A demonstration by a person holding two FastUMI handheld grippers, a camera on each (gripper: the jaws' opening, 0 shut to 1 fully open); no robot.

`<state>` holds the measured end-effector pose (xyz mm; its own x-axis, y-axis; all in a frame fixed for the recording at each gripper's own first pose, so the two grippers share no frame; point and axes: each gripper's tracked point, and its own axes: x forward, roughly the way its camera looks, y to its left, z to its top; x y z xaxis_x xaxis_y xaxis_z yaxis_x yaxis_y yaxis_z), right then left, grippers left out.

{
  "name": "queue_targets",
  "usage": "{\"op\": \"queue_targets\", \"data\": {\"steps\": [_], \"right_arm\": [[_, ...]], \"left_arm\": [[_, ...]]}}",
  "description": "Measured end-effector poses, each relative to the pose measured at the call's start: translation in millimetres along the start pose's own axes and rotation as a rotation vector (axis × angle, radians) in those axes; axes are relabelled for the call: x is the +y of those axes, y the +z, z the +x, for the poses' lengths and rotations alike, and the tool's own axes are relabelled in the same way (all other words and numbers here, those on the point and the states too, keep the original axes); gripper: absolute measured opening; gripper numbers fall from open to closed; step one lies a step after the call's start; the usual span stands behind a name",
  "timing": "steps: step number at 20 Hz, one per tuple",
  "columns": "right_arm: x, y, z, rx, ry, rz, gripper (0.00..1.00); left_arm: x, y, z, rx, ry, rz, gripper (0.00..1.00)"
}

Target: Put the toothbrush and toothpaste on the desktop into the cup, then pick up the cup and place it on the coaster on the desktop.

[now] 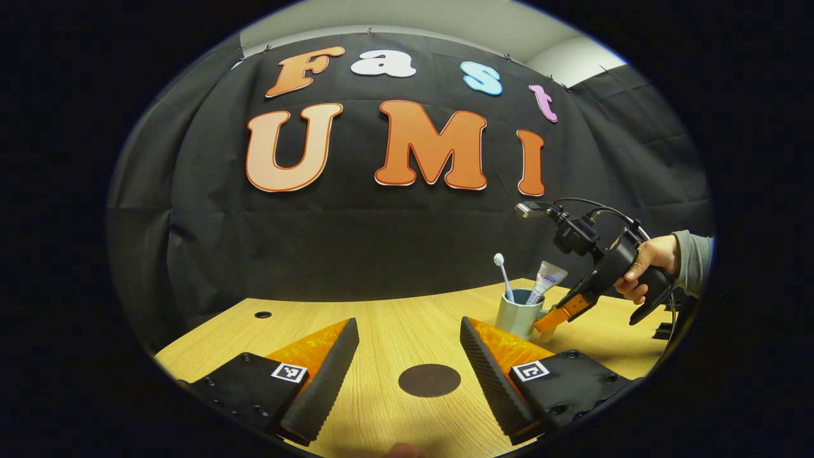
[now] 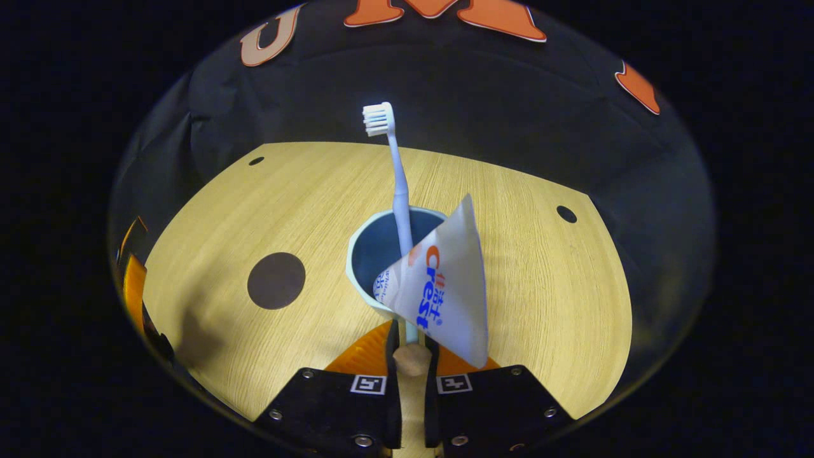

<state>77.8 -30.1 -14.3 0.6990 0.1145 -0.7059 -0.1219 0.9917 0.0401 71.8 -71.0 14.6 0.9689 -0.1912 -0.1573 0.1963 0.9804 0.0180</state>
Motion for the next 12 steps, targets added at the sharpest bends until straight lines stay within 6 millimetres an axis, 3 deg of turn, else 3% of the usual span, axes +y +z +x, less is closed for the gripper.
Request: {"op": "queue_targets", "data": {"steps": [12], "right_arm": [[9,7,-2,-0.031,0.119,-0.115,0.14]], "left_arm": [[14,1,-7,-0.002,0.077,-0.006,1.0]]}}
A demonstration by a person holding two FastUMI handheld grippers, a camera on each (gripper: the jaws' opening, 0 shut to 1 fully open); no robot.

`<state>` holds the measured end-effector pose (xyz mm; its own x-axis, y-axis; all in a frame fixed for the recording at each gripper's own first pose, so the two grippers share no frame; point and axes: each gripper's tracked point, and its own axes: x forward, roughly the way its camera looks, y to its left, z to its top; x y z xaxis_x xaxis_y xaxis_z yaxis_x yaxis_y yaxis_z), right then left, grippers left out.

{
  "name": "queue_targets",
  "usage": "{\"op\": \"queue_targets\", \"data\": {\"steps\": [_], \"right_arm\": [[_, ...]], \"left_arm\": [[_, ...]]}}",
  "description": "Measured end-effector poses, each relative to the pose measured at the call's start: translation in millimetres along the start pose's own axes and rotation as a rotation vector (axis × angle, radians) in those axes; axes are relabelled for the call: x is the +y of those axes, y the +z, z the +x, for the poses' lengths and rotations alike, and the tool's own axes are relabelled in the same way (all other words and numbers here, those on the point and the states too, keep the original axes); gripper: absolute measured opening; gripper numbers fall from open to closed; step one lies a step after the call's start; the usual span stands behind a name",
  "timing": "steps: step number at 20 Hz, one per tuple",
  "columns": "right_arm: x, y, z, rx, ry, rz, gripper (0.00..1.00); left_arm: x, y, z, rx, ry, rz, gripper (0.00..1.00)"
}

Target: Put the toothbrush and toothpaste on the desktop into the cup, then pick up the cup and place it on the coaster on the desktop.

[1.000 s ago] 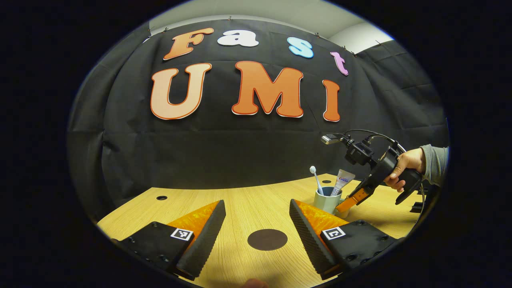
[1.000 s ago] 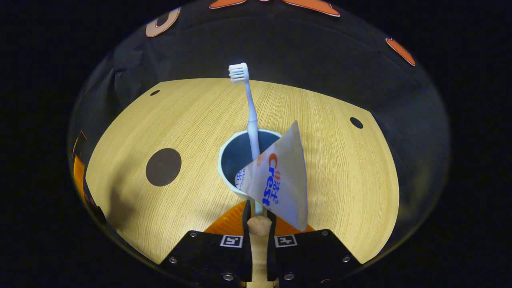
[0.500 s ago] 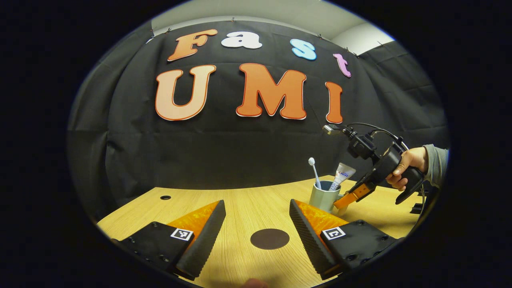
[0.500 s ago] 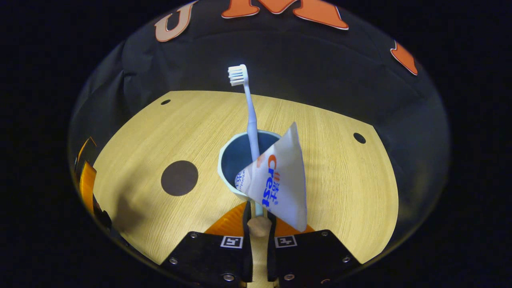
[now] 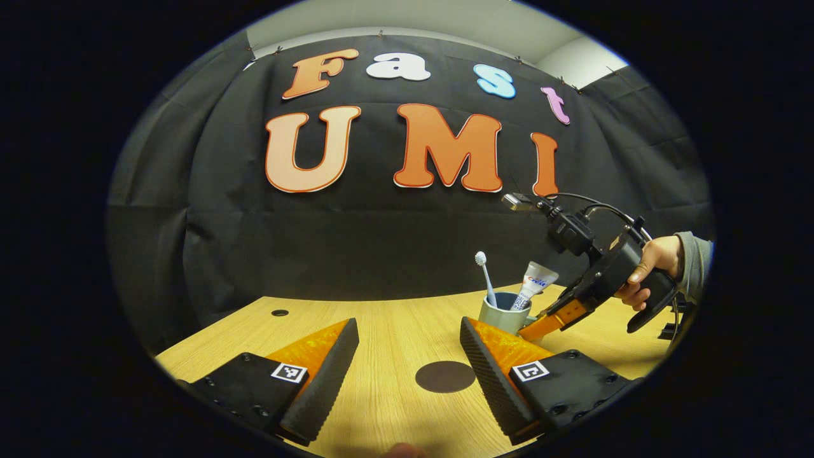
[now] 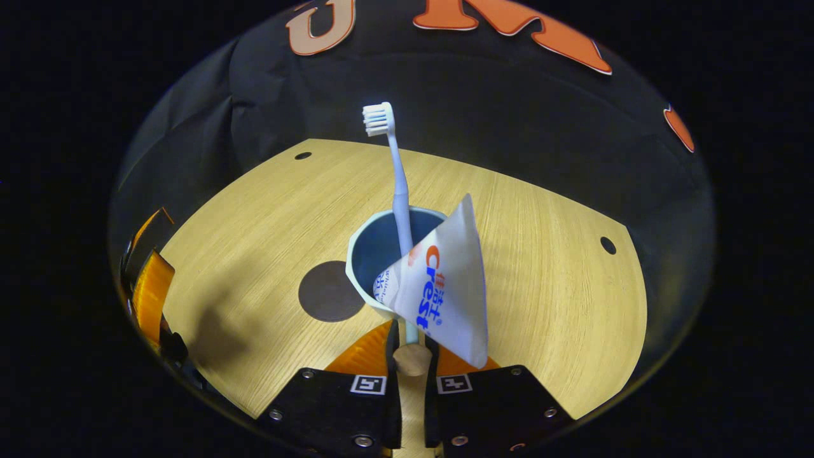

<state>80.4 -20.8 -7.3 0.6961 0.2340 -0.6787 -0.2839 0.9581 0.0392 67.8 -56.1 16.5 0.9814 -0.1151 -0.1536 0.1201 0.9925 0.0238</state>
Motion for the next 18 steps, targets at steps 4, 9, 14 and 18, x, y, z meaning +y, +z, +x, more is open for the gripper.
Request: {"op": "queue_targets", "data": {"steps": [4,9,14,18], "right_arm": [[-2,-1,1,0.001,0.027,-0.045,0.14],[-2,6,-2,0.002,0.064,-0.074,0.14],[0,6,1,0.03,0.096,-0.099,0.14],[0,5,2,0.051,0.112,-0.134,0.14]], "left_arm": [[4,-1,2,0.004,0.011,-0.002,1.0],[7,-2,1,0.01,0.029,-0.006,1.0],[9,-2,0,0.018,0.047,-0.029,1.0],[12,-5,0,0.026,0.06,-0.037,1.0]]}}
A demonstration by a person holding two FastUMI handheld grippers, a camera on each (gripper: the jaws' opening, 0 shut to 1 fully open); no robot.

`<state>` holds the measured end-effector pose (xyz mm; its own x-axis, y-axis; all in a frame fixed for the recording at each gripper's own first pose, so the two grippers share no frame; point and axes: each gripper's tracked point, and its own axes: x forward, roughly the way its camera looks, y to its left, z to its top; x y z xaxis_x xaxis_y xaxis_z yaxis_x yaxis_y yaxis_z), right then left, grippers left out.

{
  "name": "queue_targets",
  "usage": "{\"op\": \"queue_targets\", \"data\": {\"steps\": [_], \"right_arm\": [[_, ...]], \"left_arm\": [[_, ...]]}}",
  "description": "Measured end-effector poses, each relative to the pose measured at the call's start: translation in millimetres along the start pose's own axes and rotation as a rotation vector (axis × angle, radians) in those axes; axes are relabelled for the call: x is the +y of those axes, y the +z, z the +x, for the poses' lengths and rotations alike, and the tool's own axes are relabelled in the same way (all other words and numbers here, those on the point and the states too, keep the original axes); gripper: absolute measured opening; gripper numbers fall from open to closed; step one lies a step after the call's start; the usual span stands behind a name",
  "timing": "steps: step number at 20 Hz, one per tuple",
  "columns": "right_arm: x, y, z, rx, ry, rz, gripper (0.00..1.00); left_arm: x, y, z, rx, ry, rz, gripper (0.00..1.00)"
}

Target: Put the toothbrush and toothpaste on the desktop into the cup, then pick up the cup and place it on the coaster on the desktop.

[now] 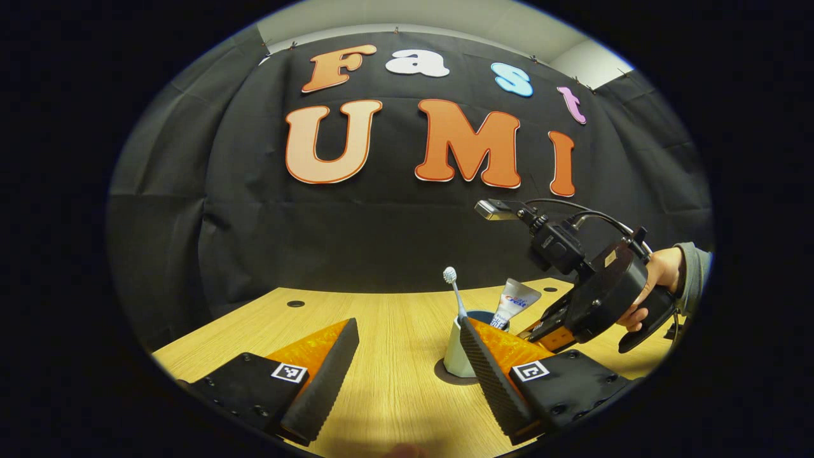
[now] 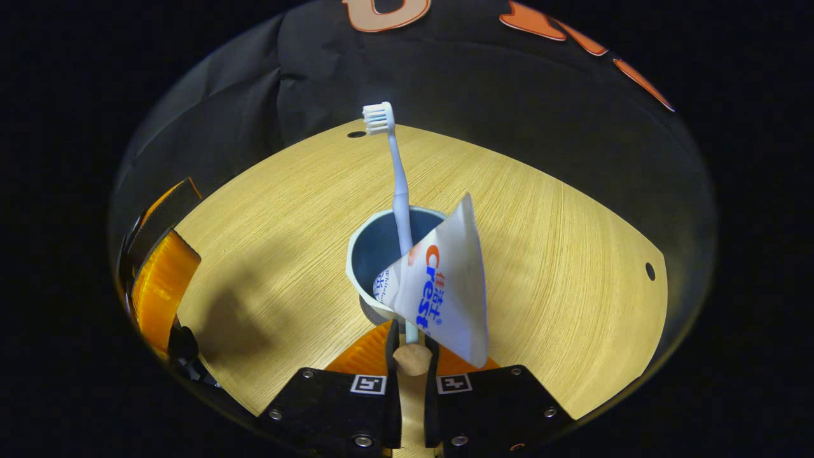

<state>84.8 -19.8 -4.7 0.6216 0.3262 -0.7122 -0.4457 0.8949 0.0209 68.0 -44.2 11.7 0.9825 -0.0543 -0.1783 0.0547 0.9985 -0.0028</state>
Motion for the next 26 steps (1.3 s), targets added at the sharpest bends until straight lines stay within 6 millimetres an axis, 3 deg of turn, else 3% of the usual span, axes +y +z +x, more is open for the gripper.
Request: {"op": "queue_targets", "data": {"steps": [3,6,9,12,14,16,20,21,22,23,26], "right_arm": [[1,2,-2,-0.003,0.007,0.008,0.16],[-1,4,0,-0.048,0.028,0.025,0.25],[0,14,-14,-0.112,0.053,0.029,0.31],[2,20,-27,-0.167,0.065,0.03,0.52],[0,20,-31,-0.203,0.054,0.034,0.57],[-4,19,-35,-0.239,0.046,0.043,0.69],[-16,20,-46,-0.334,0.007,0.058,0.72],[-19,19,-50,-0.348,0.005,0.069,0.77],[-18,18,-55,-0.358,0.018,0.087,0.74],[-19,17,-58,-0.372,0.023,0.106,0.79],[-35,17,-69,-0.443,-0.033,0.134,0.8]], "left_arm": [[-2,-3,1,0.019,0.002,-0.013,1.0],[-1,-3,-1,0.024,0.003,-0.013,1.0],[-3,-3,0,0.024,0.002,-0.015,1.0],[-4,-2,-1,0.025,-0.002,-0.024,0.98],[-5,-1,1,0.017,0.0,-0.02,1.0],[-4,2,3,0.01,0.004,-0.006,1.0],[-2,9,7,-0.019,0.006,0.019,1.0],[-2,9,8,-0.021,0.008,0.024,1.0],[-2,10,8,-0.023,0.009,0.021,1.0],[-5,10,8,-0.021,0.006,0.016,1.0],[-9,12,9,-0.023,0.006,-0.005,1.0]]}}
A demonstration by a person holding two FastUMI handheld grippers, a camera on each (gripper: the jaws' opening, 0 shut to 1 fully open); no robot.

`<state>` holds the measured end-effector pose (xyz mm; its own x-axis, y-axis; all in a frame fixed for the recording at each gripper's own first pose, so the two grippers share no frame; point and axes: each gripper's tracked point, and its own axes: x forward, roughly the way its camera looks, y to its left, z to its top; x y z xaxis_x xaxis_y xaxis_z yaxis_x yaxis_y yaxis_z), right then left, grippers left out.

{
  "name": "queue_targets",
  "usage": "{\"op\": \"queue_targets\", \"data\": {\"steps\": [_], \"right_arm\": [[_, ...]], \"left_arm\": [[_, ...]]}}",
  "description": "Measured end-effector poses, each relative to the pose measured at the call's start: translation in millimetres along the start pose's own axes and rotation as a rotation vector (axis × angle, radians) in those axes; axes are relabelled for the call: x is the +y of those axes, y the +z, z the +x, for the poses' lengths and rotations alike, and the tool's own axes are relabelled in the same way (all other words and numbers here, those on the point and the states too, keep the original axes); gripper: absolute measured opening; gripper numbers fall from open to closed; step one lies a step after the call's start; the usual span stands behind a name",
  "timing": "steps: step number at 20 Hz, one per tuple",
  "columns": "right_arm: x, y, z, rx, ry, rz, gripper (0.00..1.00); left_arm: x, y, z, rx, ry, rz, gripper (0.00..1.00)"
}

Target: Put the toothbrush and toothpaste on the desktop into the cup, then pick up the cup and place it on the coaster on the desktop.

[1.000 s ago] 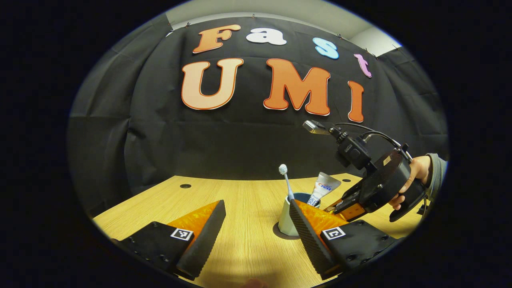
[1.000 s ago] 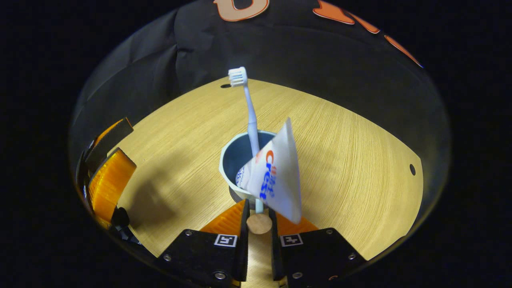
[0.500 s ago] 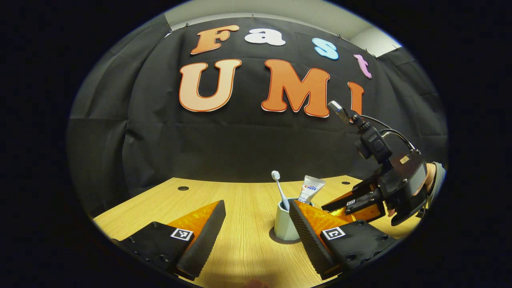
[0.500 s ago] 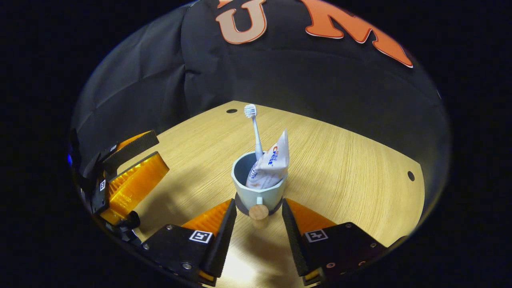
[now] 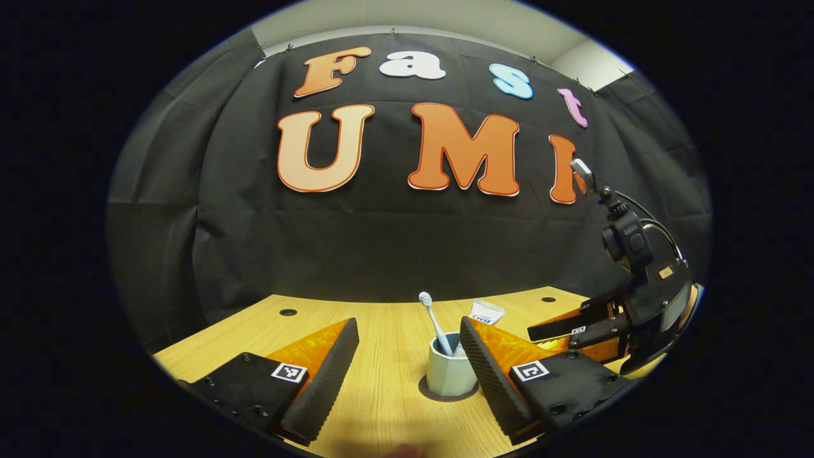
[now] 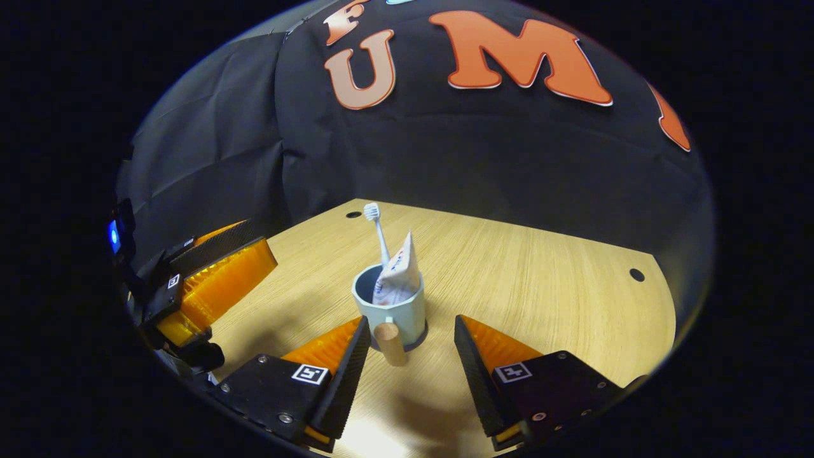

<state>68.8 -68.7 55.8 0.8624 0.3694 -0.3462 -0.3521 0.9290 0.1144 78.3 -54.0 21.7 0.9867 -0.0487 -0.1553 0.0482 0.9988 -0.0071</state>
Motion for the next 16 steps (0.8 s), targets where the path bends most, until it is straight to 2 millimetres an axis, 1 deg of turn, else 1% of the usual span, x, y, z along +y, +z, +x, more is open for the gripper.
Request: {"op": "queue_targets", "data": {"steps": [2,3,4,7,10,12,13,16], "right_arm": [[-15,8,-11,-0.074,-0.063,-0.012,0.8],[-22,14,-17,-0.116,-0.094,-0.021,0.75],[-27,18,-21,-0.157,-0.116,-0.026,0.8],[-43,28,-37,-0.252,-0.183,-0.03,0.8],[-61,33,-52,-0.307,-0.262,-0.051,0.8],[-67,36,-59,-0.321,-0.297,-0.075,0.8],[-69,34,-64,-0.325,-0.309,-0.083,0.8],[-73,33,-70,-0.343,-0.331,-0.096,0.8]], "left_arm": [[0,1,0,-0.002,0.004,0.001,1.0],[1,2,0,-0.005,0.013,0.005,1.0],[3,3,1,-0.011,0.019,0.01,1.0],[5,10,5,-0.044,0.036,0.024,1.0],[8,16,8,-0.078,0.047,0.037,1.0],[5,17,10,-0.089,0.038,0.035,1.0],[4,17,11,-0.088,0.035,0.03,0.99],[2,14,9,-0.073,0.037,0.024,1.0]]}}
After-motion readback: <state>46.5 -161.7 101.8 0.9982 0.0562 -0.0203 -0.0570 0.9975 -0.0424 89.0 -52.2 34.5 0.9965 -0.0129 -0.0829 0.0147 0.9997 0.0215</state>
